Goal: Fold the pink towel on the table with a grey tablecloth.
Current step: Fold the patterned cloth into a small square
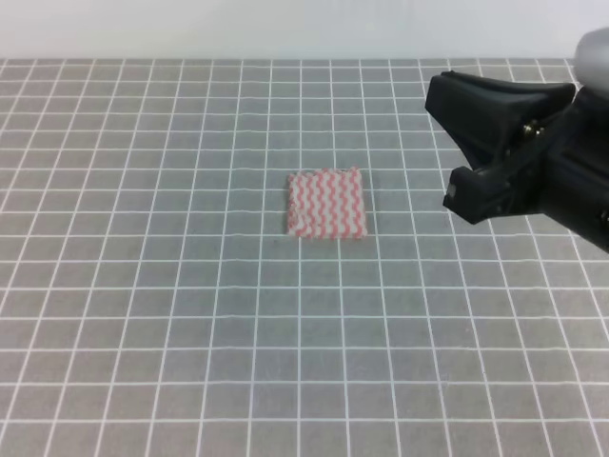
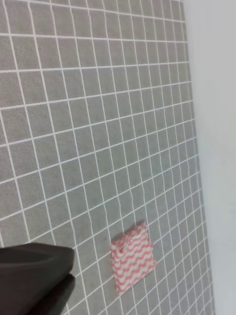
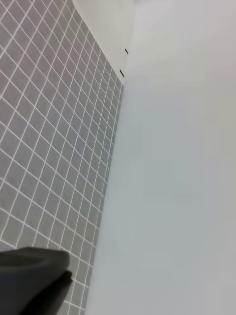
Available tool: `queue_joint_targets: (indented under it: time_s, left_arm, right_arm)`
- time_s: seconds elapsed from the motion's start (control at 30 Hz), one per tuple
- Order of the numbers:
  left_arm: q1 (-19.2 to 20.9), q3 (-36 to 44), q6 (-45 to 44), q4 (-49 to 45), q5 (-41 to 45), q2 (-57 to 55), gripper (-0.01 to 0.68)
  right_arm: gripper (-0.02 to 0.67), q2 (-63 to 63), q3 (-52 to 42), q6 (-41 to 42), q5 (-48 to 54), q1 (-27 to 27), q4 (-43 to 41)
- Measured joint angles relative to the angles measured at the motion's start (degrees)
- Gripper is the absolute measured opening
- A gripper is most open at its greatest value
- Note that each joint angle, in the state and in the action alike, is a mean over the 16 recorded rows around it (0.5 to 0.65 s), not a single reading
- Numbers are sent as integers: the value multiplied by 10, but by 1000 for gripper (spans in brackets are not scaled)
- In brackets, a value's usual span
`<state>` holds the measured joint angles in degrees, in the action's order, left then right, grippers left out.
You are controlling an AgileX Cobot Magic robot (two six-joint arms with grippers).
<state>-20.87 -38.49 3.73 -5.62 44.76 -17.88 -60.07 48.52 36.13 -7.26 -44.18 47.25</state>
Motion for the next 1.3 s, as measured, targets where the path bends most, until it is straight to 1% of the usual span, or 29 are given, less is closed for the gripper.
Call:
queue_joint_targets:
  time_s: [0.43, 0.73, 0.97, 1.2, 1.3]
  left_arm:
    - [0, 0, 0, 0, 0, 2, -2]
    - [0, 0, 0, 0, -1, 0, -2]
    - [0, 0, 0, 0, 0, 1, -2]
    - [0, 0, 0, 0, 0, 0, -2]
    - [0, 0, 0, 1, 1, 1, -2]
  right_arm:
    - [-16, 1, 0, 0, -24, 0, 3]
    - [-16, -3, -13, 12, -29, 11, 27]
    - [-16, 5, -60, 76, -30, 21, 54]
    - [-16, 34, -156, 167, -83, 25, 69]
    - [-16, 62, -204, 193, -106, 31, 81]
